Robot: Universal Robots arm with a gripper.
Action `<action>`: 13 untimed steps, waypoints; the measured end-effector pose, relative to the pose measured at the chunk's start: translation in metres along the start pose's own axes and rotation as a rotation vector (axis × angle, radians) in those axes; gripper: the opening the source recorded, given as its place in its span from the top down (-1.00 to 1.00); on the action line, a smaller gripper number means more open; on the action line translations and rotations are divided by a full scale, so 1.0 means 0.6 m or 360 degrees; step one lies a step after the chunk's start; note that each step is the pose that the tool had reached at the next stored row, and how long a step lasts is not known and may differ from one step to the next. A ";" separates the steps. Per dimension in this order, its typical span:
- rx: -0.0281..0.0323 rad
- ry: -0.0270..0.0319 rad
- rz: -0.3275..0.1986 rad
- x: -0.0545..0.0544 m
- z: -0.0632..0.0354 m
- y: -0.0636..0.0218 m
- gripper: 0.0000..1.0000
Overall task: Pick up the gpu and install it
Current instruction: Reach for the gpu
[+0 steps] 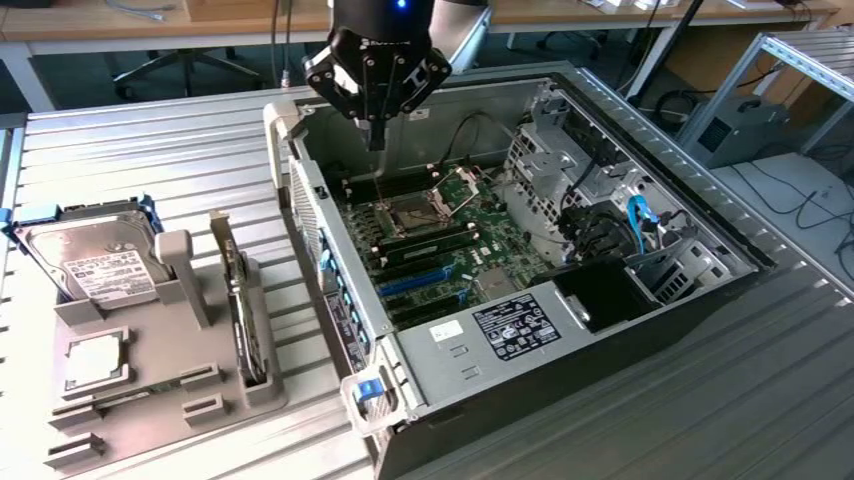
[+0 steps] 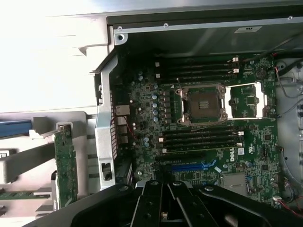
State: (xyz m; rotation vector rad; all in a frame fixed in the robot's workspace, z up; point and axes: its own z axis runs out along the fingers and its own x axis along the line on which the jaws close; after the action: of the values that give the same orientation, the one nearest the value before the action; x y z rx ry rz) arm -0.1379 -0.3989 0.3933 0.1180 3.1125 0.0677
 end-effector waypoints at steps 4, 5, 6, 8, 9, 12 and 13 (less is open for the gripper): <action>0.00001 0.00000 0.0000 0.006 0.000 0.000 0.79; 0.00001 0.00000 0.0000 0.008 0.000 -0.001 0.79; 0.00001 0.00000 0.0000 0.009 0.000 -0.001 0.79; 0.00001 0.00000 0.0000 0.011 0.000 -0.001 0.79; 0.00001 0.00000 0.0000 0.012 0.000 -0.001 0.79; 0.00000 0.00000 0.0000 0.015 0.000 -0.001 0.79; 0.00001 0.00001 0.0000 0.015 0.000 -0.001 0.79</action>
State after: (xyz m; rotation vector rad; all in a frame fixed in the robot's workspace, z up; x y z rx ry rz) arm -0.1470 -0.3989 0.3933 0.1179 3.1125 0.0675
